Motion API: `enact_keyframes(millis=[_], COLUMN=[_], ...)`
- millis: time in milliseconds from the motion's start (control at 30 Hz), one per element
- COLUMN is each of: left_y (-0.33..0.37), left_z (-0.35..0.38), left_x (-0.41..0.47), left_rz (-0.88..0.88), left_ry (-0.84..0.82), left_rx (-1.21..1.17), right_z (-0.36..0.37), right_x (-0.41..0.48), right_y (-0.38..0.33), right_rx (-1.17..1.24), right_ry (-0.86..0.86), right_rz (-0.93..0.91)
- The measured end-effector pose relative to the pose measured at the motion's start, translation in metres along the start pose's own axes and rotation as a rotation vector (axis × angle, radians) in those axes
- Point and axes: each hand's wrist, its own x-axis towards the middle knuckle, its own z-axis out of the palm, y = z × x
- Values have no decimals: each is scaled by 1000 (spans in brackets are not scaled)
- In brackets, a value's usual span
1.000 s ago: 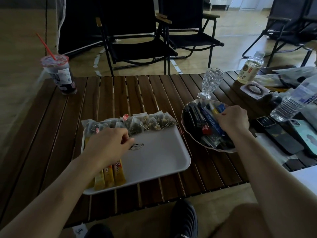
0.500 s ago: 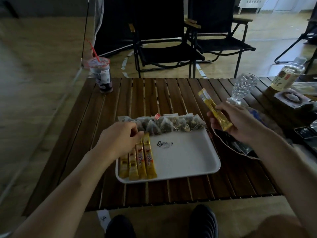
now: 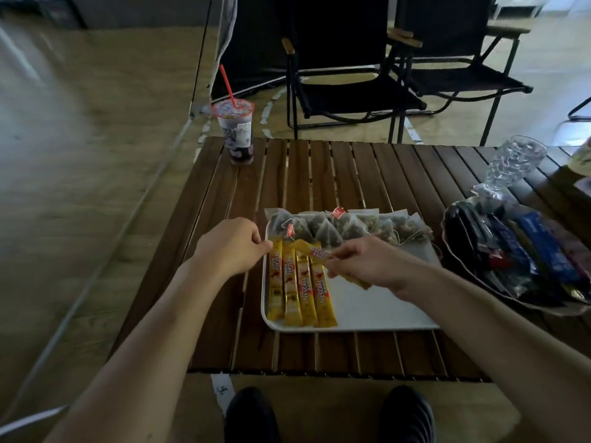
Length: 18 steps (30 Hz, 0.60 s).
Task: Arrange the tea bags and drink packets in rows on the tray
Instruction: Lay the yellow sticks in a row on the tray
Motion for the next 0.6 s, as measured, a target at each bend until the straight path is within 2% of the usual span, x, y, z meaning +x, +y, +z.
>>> enact_keyframes(millis=[200, 400, 600], left_y=[-14, -21, -19], left_z=[4, 4, 10], left_x=[3, 1, 2], left_rz=[-26, -11, 9], left_ry=[-125, -221, -243], left_rx=[-30, -51, -41], right_z=[41, 65, 77], right_x=[7, 17, 19], right_y=[-20, -20, -20], right_rx=[-21, -262, -418], right_ry=[62, 155, 154], right_rz=[-62, -156, -172])
